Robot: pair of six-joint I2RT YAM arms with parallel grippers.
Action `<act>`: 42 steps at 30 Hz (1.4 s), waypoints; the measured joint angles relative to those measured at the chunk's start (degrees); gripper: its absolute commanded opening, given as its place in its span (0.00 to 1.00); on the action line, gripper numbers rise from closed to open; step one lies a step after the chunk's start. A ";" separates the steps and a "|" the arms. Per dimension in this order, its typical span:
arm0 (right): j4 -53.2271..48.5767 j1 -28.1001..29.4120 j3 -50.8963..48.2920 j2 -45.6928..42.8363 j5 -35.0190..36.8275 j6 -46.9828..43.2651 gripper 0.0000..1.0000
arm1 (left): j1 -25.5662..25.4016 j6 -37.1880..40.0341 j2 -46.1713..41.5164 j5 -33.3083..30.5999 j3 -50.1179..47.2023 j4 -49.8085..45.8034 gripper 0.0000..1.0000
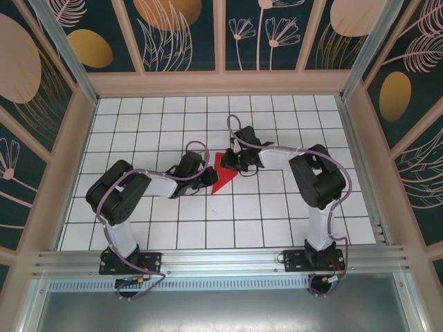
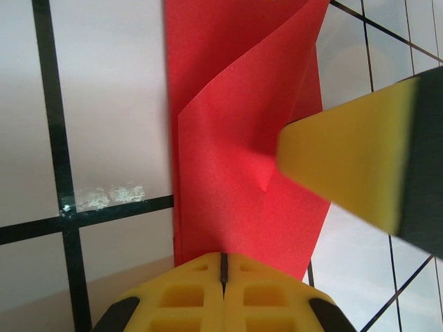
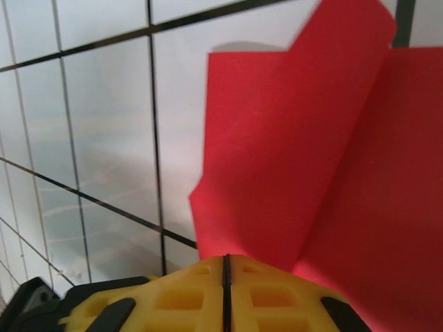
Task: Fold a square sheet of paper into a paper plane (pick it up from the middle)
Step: Fourth fold the wing at the center of the table.
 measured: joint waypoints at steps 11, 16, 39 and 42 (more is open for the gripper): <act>-0.52 -0.55 1.18 2.62 0.96 0.02 0.12 | 0.00 -0.02 -1.03 0.07 -0.26 -1.20 0.01; -0.72 -0.66 1.51 2.91 0.98 0.04 0.12 | 0.02 -0.04 -2.69 0.79 -0.33 -1.70 0.04; -0.74 -0.66 1.53 2.95 1.03 0.22 0.12 | 0.00 0.13 -2.84 2.69 2.25 -3.45 0.08; -0.87 -0.66 1.57 2.95 1.05 0.24 0.12 | 0.02 0.31 -2.49 2.62 2.25 -4.28 0.07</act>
